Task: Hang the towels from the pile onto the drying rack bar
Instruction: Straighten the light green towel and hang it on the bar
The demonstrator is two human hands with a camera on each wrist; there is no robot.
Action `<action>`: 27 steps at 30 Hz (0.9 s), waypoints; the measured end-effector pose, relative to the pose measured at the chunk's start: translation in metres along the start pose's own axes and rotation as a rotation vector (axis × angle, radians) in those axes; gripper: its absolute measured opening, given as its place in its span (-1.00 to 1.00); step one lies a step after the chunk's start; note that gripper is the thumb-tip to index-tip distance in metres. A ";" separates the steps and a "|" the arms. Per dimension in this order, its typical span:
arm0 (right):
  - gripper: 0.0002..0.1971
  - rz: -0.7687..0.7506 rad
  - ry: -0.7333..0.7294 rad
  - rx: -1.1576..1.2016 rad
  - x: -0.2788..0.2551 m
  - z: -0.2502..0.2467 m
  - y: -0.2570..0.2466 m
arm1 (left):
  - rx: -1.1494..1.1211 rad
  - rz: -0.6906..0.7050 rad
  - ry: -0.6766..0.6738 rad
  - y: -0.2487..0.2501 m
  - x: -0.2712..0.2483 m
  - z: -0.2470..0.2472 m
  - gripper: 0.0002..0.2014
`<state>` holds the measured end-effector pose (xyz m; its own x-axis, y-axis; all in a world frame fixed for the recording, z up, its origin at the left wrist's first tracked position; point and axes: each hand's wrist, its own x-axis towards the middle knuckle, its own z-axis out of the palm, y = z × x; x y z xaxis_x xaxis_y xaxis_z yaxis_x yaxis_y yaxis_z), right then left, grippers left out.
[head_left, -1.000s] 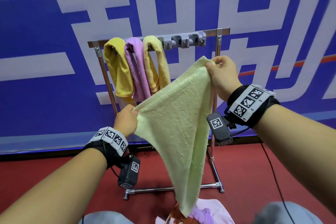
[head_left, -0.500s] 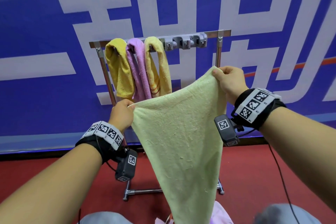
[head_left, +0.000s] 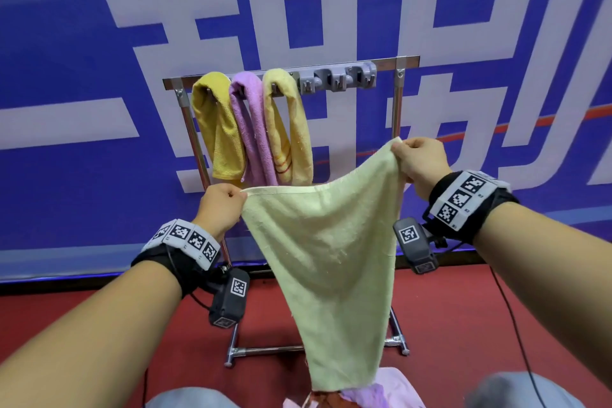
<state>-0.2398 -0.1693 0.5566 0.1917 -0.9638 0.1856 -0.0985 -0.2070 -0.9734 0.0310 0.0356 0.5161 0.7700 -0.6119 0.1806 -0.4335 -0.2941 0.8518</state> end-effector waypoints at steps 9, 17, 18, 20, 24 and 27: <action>-0.78 0.101 -0.234 0.165 -0.027 0.020 -0.013 | -0.208 0.029 -0.103 0.044 -0.011 0.019 -0.91; -0.88 0.022 -0.728 0.088 -0.053 0.042 -0.039 | -0.179 0.199 -0.187 0.070 -0.027 0.028 -0.92; -0.86 0.026 -0.769 0.090 -0.055 0.045 -0.040 | -0.161 0.220 -0.201 0.073 -0.029 0.029 -0.93; -0.81 0.026 -0.838 0.085 -0.060 0.049 -0.040 | -0.123 0.264 -0.212 0.077 -0.033 0.029 -0.93; -0.80 -0.106 -0.841 -0.024 -0.063 0.052 -0.036 | -0.095 0.285 -0.221 0.084 -0.039 0.027 -0.89; -0.83 -0.223 -0.780 -0.149 -0.063 0.053 -0.033 | -0.081 0.301 -0.227 0.087 -0.043 0.025 -0.88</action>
<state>-0.1963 -0.0931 0.5702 0.8396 -0.5152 0.1723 -0.0961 -0.4530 -0.8863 -0.0517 0.0183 0.5698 0.4868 -0.8115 0.3232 -0.5791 -0.0228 0.8149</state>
